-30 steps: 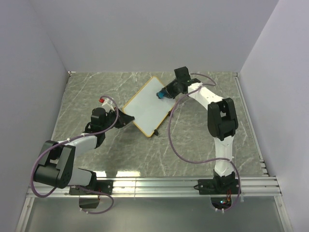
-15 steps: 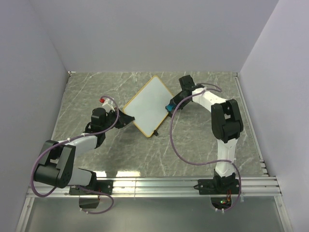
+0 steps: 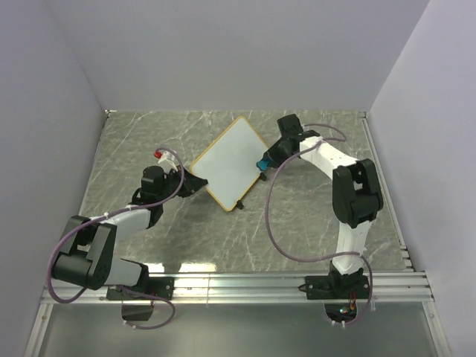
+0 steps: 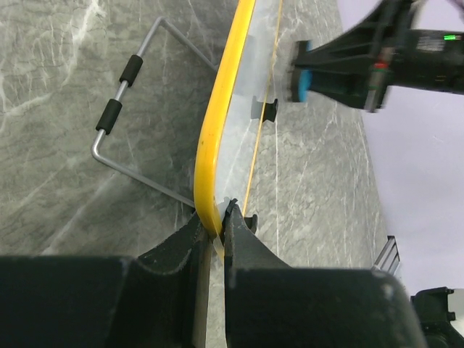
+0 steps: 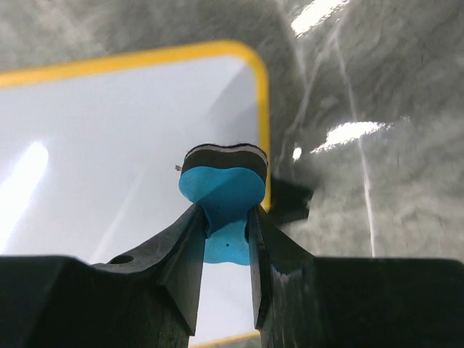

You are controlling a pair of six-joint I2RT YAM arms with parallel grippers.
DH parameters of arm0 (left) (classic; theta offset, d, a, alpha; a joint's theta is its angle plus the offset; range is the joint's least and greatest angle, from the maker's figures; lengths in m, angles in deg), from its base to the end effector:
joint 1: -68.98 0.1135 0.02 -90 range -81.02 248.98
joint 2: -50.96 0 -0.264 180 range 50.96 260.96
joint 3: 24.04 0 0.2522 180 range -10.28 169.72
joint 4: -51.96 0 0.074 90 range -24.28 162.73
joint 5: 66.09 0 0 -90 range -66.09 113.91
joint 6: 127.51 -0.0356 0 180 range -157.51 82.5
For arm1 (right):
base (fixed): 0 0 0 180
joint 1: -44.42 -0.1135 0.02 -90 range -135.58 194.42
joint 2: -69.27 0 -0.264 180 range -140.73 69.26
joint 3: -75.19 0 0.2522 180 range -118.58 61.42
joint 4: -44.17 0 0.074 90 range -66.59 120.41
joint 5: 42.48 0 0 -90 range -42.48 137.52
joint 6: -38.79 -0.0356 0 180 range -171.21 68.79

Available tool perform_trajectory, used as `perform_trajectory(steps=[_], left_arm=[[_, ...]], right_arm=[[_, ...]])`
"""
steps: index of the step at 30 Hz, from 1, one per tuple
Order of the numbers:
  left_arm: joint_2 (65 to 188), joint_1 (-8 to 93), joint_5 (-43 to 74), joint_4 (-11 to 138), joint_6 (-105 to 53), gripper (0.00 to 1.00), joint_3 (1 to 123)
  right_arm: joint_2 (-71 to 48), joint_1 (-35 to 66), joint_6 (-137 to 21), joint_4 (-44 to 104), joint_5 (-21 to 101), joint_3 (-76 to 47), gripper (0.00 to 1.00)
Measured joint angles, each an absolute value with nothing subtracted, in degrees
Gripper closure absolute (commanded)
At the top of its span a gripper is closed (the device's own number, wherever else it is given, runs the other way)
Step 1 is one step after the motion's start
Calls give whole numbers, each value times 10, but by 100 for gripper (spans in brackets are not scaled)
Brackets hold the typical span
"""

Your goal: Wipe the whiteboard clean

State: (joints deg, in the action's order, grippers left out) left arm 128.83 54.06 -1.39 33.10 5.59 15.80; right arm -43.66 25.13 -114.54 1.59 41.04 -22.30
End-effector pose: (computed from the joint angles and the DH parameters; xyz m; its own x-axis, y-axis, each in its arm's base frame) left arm 0.2507 -0.0825 0.1814 -0.6572 -0.4642 -0.5938 0.2380 0.6198 -0.7479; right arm 0.3988 0.1438 0.1967 -0.7031 0.6946 -0.1522 0.5428 0.6625 0.5162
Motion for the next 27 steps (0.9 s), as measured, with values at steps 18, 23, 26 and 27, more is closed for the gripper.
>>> perform_trajectory(steps=[18, 23, 26, 27], left_arm=[[1252, 531, 15, 388, 41, 93, 162], [1236, 529, 25, 414, 36, 72, 163], [1224, 527, 40, 445, 22, 67, 162], [1219, 526, 44, 456, 21, 66, 162]], right_arm=[[-168, 297, -1047, -89, 542, 29, 100], [-153, 297, -1036, -106, 538, 95, 100], [-133, 297, -1026, -105, 532, 125, 87], [-125, 297, -1023, -105, 530, 132, 83]])
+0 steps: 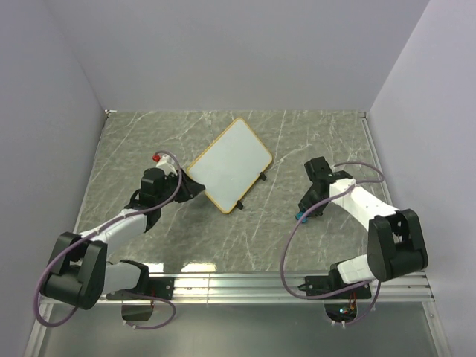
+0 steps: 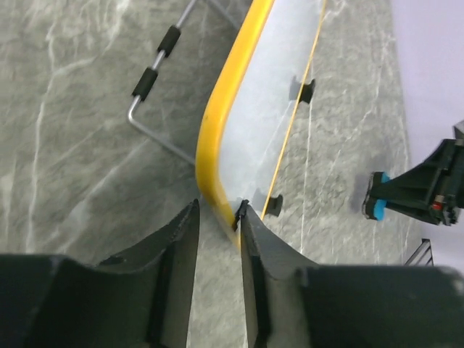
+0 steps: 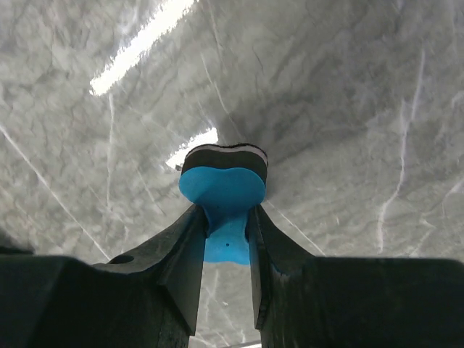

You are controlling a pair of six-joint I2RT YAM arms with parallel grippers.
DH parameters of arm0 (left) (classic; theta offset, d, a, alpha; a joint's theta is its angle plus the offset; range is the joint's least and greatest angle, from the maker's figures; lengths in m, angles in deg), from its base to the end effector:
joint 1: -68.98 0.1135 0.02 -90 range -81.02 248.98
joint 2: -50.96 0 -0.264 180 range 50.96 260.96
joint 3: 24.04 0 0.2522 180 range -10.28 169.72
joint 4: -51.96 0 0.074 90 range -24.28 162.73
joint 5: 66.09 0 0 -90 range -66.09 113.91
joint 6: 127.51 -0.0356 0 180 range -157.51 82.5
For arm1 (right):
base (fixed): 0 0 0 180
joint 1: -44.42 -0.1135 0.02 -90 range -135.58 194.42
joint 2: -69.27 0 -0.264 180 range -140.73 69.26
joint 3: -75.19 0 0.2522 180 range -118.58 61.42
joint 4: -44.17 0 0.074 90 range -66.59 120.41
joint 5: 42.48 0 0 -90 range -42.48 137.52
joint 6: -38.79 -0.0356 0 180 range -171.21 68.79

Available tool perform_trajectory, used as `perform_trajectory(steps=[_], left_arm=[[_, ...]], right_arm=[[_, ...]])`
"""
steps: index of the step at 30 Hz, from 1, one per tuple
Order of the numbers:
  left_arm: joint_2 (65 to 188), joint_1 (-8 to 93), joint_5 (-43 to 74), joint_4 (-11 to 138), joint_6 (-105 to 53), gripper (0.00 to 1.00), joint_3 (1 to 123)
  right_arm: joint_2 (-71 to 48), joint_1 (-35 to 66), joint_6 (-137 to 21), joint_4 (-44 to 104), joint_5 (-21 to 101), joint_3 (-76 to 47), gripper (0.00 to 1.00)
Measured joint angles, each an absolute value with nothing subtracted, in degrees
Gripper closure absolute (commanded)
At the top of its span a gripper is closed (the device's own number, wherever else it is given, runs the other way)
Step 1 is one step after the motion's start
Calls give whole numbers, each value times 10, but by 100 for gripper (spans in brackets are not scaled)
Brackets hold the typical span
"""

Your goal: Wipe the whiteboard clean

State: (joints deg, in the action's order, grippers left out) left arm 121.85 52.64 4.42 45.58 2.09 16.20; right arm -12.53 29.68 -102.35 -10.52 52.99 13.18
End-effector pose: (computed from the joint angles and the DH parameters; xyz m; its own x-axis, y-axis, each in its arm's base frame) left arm 0.2352 -0.0813 0.1902 -0.6590 -0.4330 -0.6150 0.1778 0.7048 -0.6868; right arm 0.2416 0.0601 0.1840 -0.7627 0.6009 -0.2394 0.5822 0.7990 0.1507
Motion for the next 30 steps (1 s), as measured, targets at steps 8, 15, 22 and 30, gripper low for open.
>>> perform_trajectory(steps=[8, 15, 22, 30], left_arm=[[1170, 525, 63, 530, 11, 51, 159], [1108, 525, 76, 586, 11, 46, 152], [1023, 525, 91, 669, 11, 44, 155], [966, 525, 104, 782, 11, 42, 227]], right_arm=[[-79, 297, -999, -98, 523, 154, 15], [-58, 297, -992, -98, 522, 162, 14], [-8, 293, -982, -95, 498, 162, 13], [58, 263, -959, -60, 398, 113, 14]])
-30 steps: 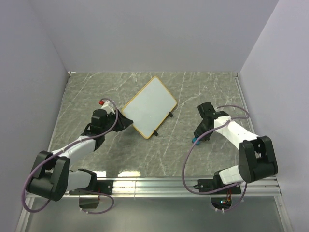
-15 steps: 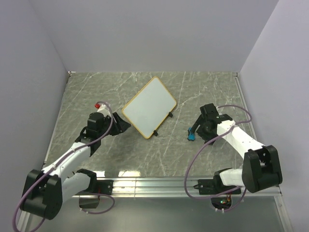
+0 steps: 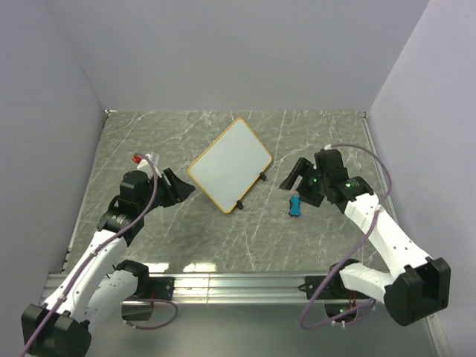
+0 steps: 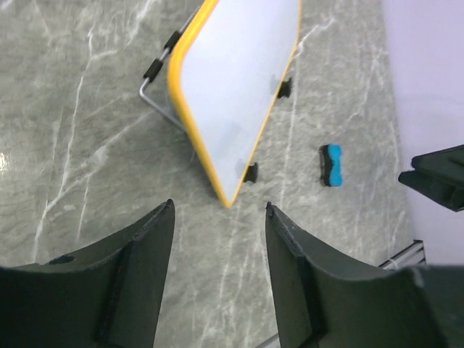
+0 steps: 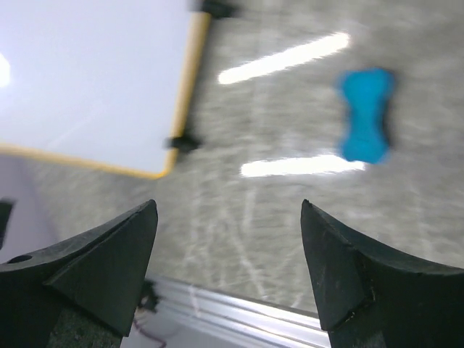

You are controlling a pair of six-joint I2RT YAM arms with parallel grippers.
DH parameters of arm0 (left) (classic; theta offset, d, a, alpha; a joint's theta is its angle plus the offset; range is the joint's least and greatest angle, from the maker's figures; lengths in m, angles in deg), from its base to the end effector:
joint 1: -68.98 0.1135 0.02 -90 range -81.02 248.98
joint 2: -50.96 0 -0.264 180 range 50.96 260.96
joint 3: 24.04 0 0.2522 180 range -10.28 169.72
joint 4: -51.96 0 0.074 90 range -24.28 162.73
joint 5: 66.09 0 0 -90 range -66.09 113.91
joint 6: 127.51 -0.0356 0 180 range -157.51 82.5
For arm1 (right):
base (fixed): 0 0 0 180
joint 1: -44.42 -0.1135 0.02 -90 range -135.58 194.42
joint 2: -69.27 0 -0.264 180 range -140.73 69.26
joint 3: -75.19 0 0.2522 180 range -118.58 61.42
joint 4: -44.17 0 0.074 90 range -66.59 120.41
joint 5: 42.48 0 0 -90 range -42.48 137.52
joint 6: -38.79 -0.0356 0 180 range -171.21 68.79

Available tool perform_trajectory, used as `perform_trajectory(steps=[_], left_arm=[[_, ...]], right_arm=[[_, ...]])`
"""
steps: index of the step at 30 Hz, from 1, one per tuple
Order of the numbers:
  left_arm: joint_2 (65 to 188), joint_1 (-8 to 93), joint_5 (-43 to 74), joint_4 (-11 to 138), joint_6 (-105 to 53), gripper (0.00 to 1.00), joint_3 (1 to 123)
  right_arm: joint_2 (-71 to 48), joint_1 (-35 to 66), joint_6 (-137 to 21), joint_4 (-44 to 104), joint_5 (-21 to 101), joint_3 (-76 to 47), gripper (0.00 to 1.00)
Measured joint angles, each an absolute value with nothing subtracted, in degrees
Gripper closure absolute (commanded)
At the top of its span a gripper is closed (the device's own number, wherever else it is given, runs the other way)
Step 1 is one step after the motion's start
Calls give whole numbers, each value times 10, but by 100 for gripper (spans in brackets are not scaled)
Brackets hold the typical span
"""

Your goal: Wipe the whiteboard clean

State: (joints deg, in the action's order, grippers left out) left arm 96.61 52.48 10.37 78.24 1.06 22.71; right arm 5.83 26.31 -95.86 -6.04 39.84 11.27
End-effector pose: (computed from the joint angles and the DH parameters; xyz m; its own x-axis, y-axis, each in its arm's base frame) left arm 0.1759 -0.0608 0.2609 -0.6178 -0.4492 -0.6454 0.1204 0.7571 -0.6421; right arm 0.2122 0.0744 0.2684 -0.7901 0.4744 -0.3882 0.2321 0.8177 0.5268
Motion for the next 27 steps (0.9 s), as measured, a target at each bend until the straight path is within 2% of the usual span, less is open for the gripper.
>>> perform_trajectory(steps=[1, 3, 6, 7, 9, 18, 27], left_arm=[[961, 525, 104, 793, 11, 36, 237], [952, 525, 107, 818, 10, 32, 259], [947, 525, 112, 849, 9, 17, 290], [947, 525, 114, 859, 9, 7, 301], [947, 525, 118, 881, 9, 2, 325], [986, 524, 148, 945, -5, 1, 459], [1039, 523, 249, 991, -49, 1, 563]], right_arm=[[64, 256, -954, -57, 388, 99, 13], [76, 242, -945, -50, 368, 72, 12], [99, 224, -930, -48, 347, 30, 3], [106, 219, -923, -47, 343, 18, 1], [123, 211, -912, -50, 338, -7, 0], [200, 208, -855, -84, 345, -80, 0], [256, 208, -800, -112, 376, -72, 0]])
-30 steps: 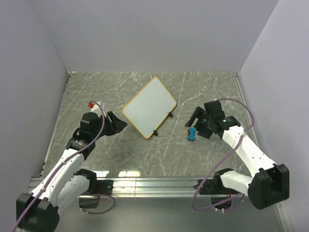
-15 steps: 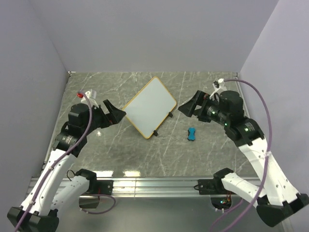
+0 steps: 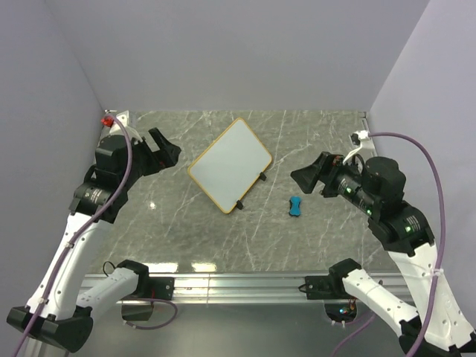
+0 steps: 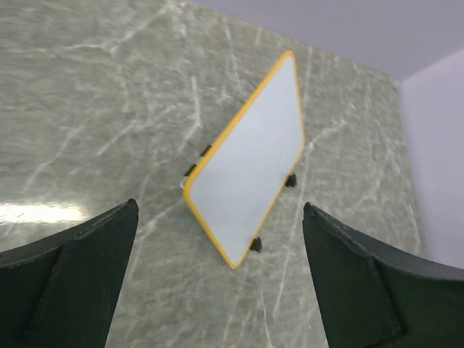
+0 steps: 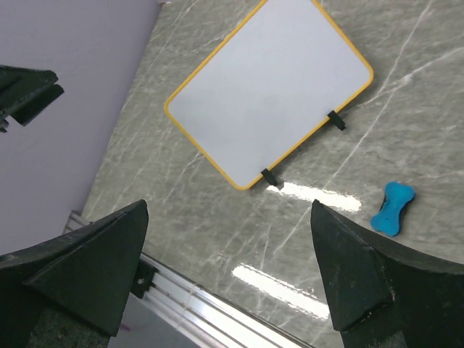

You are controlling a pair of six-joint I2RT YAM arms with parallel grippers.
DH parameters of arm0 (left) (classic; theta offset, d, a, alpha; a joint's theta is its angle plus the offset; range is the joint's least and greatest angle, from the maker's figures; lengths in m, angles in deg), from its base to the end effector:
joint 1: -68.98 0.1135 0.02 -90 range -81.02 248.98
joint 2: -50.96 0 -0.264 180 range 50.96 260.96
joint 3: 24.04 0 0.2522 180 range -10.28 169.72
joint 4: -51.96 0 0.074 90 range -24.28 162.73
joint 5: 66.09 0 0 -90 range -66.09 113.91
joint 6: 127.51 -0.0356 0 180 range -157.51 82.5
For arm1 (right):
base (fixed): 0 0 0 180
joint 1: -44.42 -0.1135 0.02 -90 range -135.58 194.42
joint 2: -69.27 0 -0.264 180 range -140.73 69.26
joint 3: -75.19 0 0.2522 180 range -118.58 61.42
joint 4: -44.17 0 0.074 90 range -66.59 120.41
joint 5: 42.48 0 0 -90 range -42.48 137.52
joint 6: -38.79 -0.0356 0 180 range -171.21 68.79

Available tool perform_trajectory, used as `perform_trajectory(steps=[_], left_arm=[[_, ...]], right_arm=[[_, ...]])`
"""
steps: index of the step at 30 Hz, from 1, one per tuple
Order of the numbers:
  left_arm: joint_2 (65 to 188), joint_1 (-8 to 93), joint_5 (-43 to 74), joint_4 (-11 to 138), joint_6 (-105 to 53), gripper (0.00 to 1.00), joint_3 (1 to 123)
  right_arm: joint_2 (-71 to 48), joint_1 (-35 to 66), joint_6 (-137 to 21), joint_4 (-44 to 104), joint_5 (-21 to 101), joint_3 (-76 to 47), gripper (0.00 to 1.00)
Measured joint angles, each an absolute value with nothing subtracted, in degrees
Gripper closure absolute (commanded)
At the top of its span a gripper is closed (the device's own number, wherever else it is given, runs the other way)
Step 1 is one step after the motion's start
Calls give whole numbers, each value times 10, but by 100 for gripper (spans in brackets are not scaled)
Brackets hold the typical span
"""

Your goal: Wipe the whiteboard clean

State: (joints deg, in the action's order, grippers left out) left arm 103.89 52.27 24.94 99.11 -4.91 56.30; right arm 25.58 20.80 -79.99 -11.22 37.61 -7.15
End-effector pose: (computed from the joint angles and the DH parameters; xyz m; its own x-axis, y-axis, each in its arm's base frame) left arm 0.1802 -0.0534 0.4032 -0.4187 -0.4367 -0.7962 0.0543 0.8632 -0.5020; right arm 0.1171 0.0579 0.4220 -0.4940 0.3016 -0.8155 -0.3512 0.7887 0.5045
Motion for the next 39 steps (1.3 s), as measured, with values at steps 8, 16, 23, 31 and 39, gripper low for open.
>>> perform_trajectory(steps=[8, 16, 23, 31, 39], left_arm=[[1024, 523, 292, 994, -37, 2, 541], [1034, 523, 246, 992, -56, 9, 527], [1020, 523, 188, 983, -83, 8, 508], [1014, 520, 197, 982, -110, 8, 508], [1010, 520, 210, 988, -124, 8, 508]], right_arm=[[291, 208, -760, -117, 390, -54, 0], [298, 208, -734, -120, 400, -43, 0], [297, 208, -735, -113, 389, -15, 0], [283, 208, -736, -106, 387, -12, 0], [273, 208, -734, -101, 389, -5, 0]])
